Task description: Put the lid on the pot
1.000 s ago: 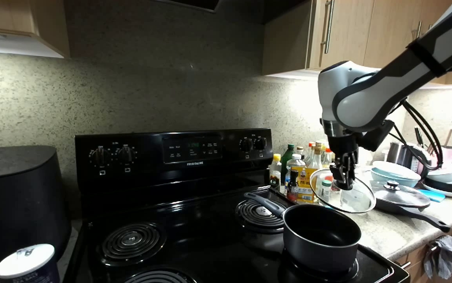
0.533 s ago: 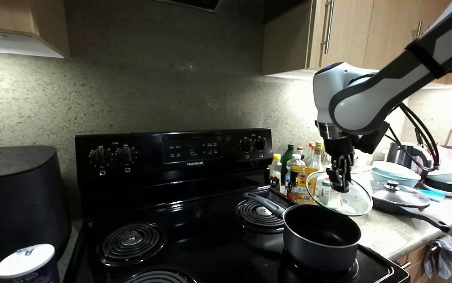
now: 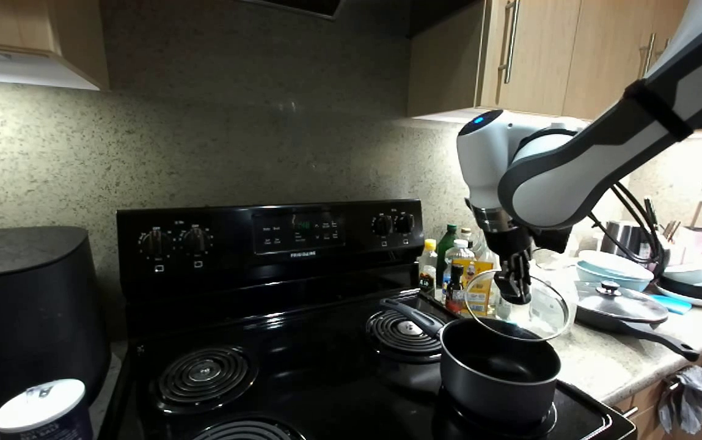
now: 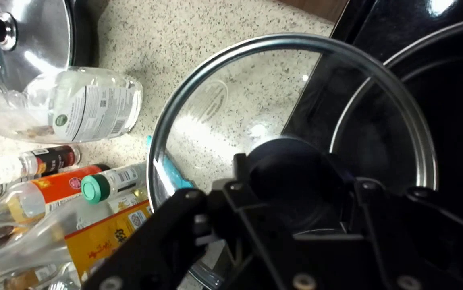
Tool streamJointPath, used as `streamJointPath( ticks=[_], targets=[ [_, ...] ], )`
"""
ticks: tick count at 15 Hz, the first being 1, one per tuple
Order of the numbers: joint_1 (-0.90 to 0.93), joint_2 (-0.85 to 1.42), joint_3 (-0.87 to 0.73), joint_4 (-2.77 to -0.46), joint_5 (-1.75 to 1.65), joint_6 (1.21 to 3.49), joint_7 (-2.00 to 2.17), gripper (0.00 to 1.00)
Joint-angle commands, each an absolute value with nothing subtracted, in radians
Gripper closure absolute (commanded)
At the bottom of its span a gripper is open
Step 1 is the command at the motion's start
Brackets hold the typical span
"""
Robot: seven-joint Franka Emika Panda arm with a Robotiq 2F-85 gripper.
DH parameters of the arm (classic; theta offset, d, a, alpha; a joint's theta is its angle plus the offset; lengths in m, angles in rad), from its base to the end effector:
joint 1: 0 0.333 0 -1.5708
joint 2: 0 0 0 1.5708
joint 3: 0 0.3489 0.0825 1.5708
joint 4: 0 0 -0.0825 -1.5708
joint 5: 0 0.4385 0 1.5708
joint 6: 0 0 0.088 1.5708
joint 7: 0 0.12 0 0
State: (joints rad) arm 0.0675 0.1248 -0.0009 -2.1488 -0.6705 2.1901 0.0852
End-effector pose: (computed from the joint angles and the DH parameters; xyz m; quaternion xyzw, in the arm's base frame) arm 0.5980 0.0109 0.3292 0.9453 0.1932 -0.0196 0.2620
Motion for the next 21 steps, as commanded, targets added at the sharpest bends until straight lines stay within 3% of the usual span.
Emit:
streamJointPath(
  ticks=[1, 5, 6, 9, 10, 21],
  targets=[
    [0.114, 0.139, 0.033, -2.141, -0.787, 2.134, 0.173, 0.78],
    [0.149, 0.152, 0.061, -2.143, -0.858, 2.094, 0.227, 0.78],
    [0.134, 0.159, 0.062, -2.147, -0.810, 2.122, 0.191, 0.53],
    [0.140, 0.163, 0.068, -2.147, -0.827, 2.116, 0.206, 0.53],
    [0.140, 0.163, 0.068, -2.146, -0.829, 2.116, 0.206, 0.78],
    [0.118, 0.142, 0.075, -2.161, -0.735, 2.164, -0.055, 0.78]
  ],
)
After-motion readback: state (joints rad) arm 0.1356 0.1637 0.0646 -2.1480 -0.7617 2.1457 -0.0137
